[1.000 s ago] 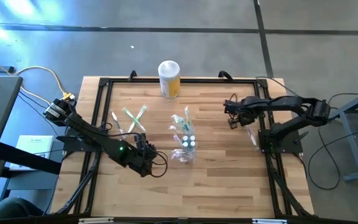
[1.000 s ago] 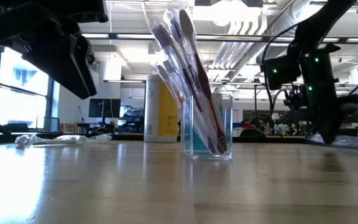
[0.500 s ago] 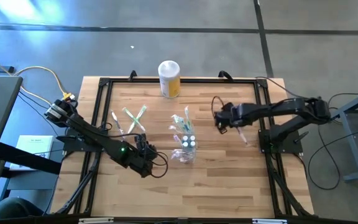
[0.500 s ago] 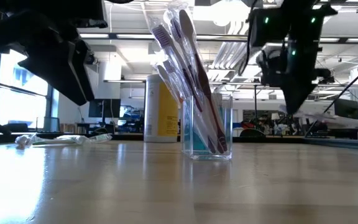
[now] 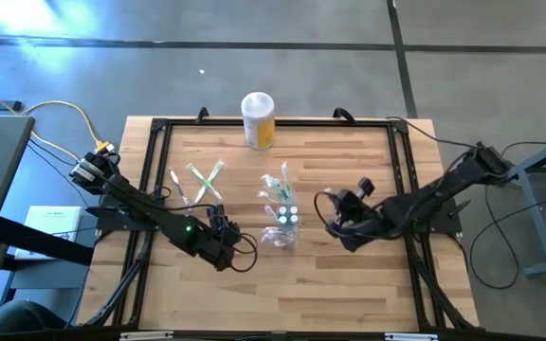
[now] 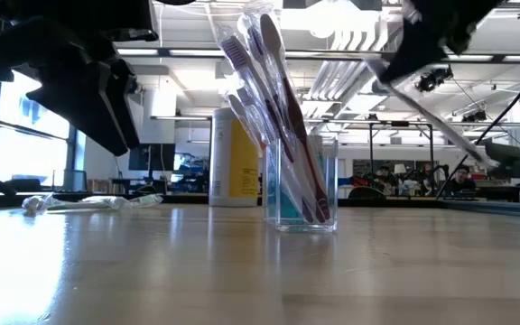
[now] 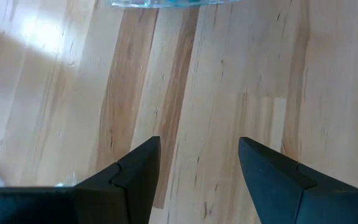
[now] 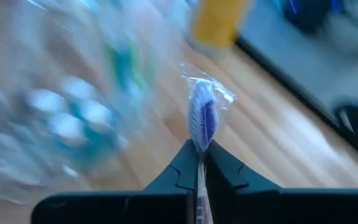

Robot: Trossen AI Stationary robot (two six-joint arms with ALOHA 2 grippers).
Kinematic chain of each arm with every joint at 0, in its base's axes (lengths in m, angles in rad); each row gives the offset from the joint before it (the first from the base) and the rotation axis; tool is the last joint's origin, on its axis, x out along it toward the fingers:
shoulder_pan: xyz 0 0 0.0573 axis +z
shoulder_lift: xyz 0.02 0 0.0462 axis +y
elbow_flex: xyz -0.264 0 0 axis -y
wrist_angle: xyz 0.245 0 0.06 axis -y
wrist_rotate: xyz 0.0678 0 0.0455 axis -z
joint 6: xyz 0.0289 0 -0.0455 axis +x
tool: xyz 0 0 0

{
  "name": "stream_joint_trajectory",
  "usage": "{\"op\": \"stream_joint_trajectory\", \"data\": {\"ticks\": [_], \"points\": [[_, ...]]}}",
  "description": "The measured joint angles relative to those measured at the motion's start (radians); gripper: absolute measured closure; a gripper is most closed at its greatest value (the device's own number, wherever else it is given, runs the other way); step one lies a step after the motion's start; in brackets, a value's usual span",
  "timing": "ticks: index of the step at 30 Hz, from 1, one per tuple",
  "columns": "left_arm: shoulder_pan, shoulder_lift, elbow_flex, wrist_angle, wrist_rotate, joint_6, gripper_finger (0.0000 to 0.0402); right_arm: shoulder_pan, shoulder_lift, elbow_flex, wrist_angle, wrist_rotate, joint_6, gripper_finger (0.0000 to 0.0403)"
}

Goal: Pick & Place toothbrushing station
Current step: Put the purple toothbrush into the transparent organizer

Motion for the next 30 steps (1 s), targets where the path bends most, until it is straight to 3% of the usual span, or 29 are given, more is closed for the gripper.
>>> {"op": "stream_joint_trajectory", "data": {"ticks": [4,8,15,20,25,30], "points": [[0.000,0.000,0.000,0.011,0.000,0.000,0.0192,0.061,-0.030,0.000,0.240,0.063,-0.255,0.0398],[0.000,0.000,0.000,0.015,0.007,0.000,0.0192,0.078,-0.031,0.001,0.415,0.017,-0.541,0.0398],[0.000,0.000,-0.055,0.104,0.062,-0.003,0.0192,0.028,-0.038,-0.062,0.542,-0.126,-0.675,0.0398],[0.000,0.000,-0.075,0.133,0.087,-0.026,0.0192,-0.035,-0.140,-0.161,0.665,-0.211,-0.822,0.0398],[0.000,0.000,-0.075,0.133,0.084,-0.019,0.0192,-0.134,-0.292,-0.248,0.876,-0.456,-0.916,0.0398],[0.000,0.000,-0.075,0.165,0.062,0.021,0.0192,-0.236,-0.297,-0.381,1.264,-0.692,-0.986,0.0398]]}}
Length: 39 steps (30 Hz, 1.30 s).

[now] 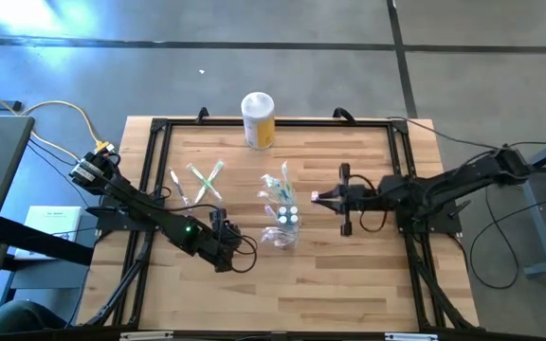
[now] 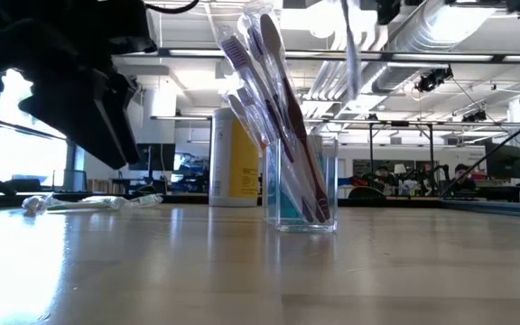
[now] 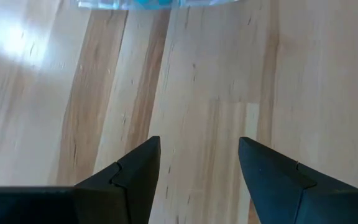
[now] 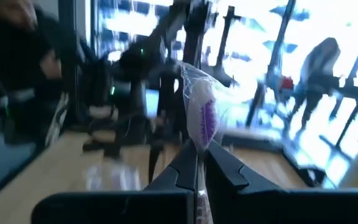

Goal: Pick & Place toothbrushing station
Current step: Put the purple toothbrush into the transparent organizer

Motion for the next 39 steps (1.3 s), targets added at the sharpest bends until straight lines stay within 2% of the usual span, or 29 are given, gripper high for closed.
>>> {"op": "stream_joint_trajectory", "data": {"ticks": [3,12,16,26,33,39], "points": [[0.000,0.000,0.000,0.022,-0.002,0.013,0.0192,-0.049,0.060,-0.053,0.210,-0.037,-0.006,0.0398],[0.000,0.000,0.000,0.022,0.001,0.006,0.0192,-0.100,0.166,-0.064,0.420,-0.125,-0.001,0.0398],[0.000,0.000,0.000,0.028,0.000,0.005,0.0192,-0.125,0.246,-0.064,0.525,-0.113,0.003,0.0398],[0.000,0.000,0.000,0.029,0.000,0.009,0.0192,-0.167,0.440,-0.064,0.660,-0.001,0.054,0.0398],[0.000,0.000,0.000,0.011,-0.001,0.010,0.0192,-0.123,0.542,-0.064,0.668,0.161,0.083,0.0398],[0.000,0.000,0.000,0.020,0.000,0.012,0.0192,-0.139,0.621,-0.064,0.746,0.178,0.127,0.0398]]}}
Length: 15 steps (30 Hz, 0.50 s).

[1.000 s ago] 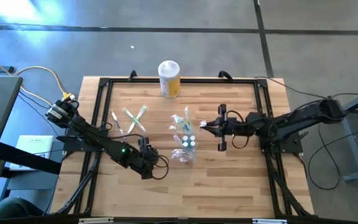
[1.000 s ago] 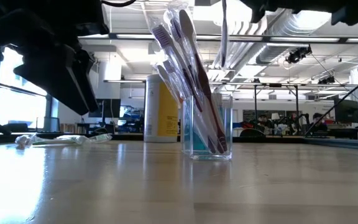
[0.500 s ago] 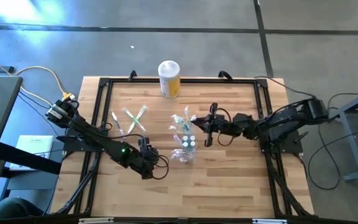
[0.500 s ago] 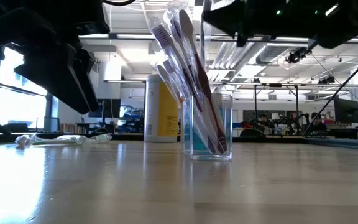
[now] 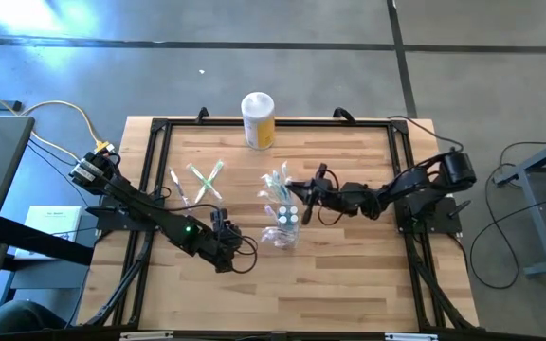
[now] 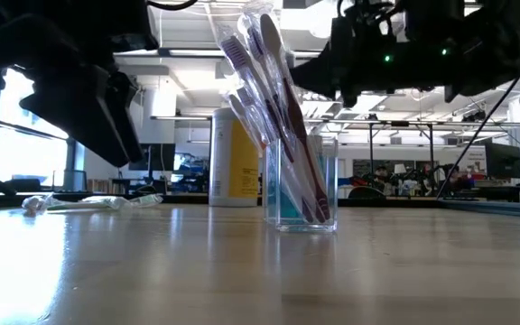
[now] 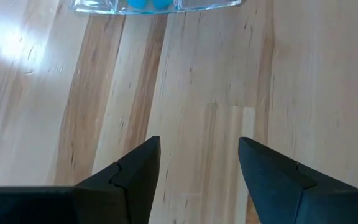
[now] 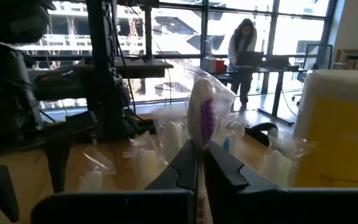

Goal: Pick & Place toothbrushing station
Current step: Put the purple toothbrush into the transparent organizer

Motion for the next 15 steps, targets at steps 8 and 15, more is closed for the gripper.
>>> {"op": "stream_joint_trajectory", "data": {"ticks": [8,15], "points": [[0.000,0.000,0.000,0.001,-0.001,0.000,0.0192,-0.020,0.022,0.000,-0.004,0.015,0.042,0.0398],[0.000,0.000,0.000,-0.006,-0.002,0.000,0.0192,0.017,0.022,0.000,-0.047,0.069,0.036,0.0398]]}}
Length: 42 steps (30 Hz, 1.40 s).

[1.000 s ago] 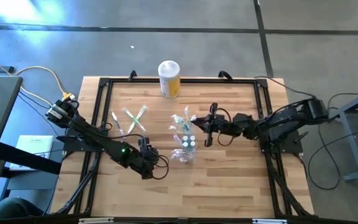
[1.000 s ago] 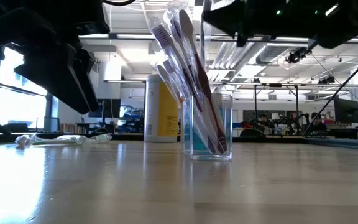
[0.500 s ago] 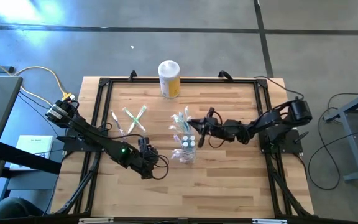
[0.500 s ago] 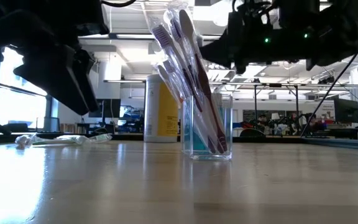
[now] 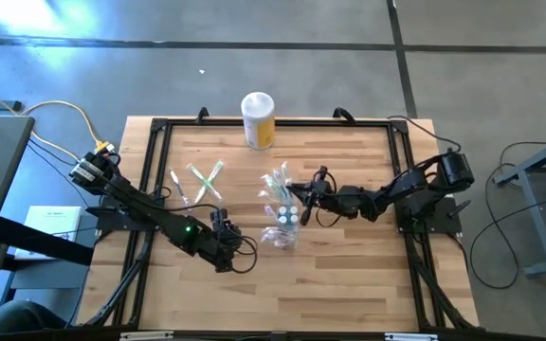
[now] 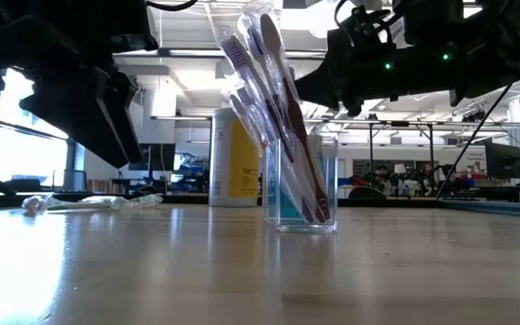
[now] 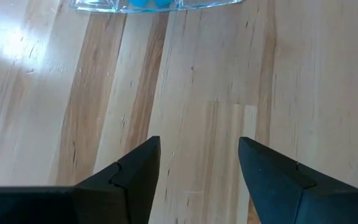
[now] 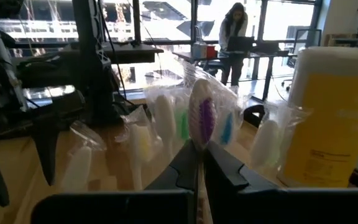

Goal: Pick & Place toothbrushing station
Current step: Put the purple toothbrush into the transparent organizer

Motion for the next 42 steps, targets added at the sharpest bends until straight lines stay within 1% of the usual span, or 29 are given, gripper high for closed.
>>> {"op": "stream_joint_trajectory", "data": {"ticks": [2,4,11,14,19,27,32,36,42], "points": [[0.000,0.000,0.000,0.000,0.000,0.000,0.0192,0.010,0.000,0.000,-0.025,0.035,0.000,0.0398],[0.000,0.000,0.000,0.000,0.000,0.000,0.0192,0.016,0.000,0.000,-0.038,0.047,0.002,0.0398],[0.000,0.000,-0.001,0.009,-0.001,0.000,0.0192,0.015,0.000,0.000,-0.040,0.045,0.020,0.0398],[0.000,0.000,-0.001,0.009,-0.001,0.000,0.0192,-0.001,0.000,0.000,-0.038,0.017,0.058,0.0398],[0.000,0.000,-0.001,0.009,-0.001,0.000,0.0192,-0.001,0.000,0.000,-0.039,0.027,0.062,0.0398],[0.000,0.000,-0.001,0.009,-0.001,0.000,0.0192,-0.002,0.000,0.000,-0.115,0.025,0.095,0.0398],[0.000,0.000,-0.002,0.015,-0.001,-0.001,0.0192,-0.002,0.000,0.000,-0.124,0.023,0.106,0.0397],[0.000,0.000,-0.002,0.016,-0.001,-0.001,0.0192,-0.002,0.000,0.000,-0.127,0.024,0.109,0.0378],[0.000,0.000,-0.002,0.016,-0.002,0.001,0.0192,-0.001,0.002,-0.002,-0.135,0.023,0.105,0.0315]]}}
